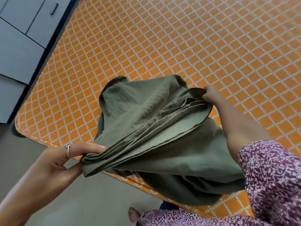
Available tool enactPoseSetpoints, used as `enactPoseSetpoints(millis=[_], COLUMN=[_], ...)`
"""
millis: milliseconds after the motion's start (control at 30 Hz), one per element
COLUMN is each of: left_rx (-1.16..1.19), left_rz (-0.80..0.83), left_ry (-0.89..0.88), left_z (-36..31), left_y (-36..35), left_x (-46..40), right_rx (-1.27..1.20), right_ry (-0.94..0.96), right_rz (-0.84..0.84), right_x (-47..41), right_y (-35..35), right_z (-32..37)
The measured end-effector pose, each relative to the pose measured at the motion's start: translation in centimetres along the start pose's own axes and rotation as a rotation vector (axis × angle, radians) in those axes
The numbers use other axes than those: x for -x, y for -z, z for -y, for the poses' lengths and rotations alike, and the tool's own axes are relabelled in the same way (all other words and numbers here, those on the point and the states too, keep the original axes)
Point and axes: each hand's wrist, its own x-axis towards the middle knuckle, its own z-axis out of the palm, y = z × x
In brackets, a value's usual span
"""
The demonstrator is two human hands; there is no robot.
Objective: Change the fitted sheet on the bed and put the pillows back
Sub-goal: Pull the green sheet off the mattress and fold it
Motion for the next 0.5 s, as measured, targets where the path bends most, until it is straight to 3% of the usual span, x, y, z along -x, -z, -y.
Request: enactPoseSetpoints(millis=[100, 200, 300, 500], left_rx=[-0.024, 0.071, 0.259, 0.291], left_rz=[-0.053, -0.171, -0.272, -0.612], left_ry=[-0.088, -0.096, -0.133, -0.088], left_z=[-0.8, -0.9, -0.7, 0.1], left_y=[-0.8, -0.9, -0.7, 7.3], left_x=[-0.5, 0.1, -0.2, -4.0], right_rx=[0.235, 0.383, 0.269, -0.065], right_ry=[0.174, 0.172, 0.102, -0.008], right_rz=[0.000, -0.087, -0.383, -0.800], right_x=[1.4, 3.7, 6.6, 13.3], right_y=[0.6, 2.0, 5.3, 20.1], right_z=[0.5, 1.7, 4.6, 11.1])
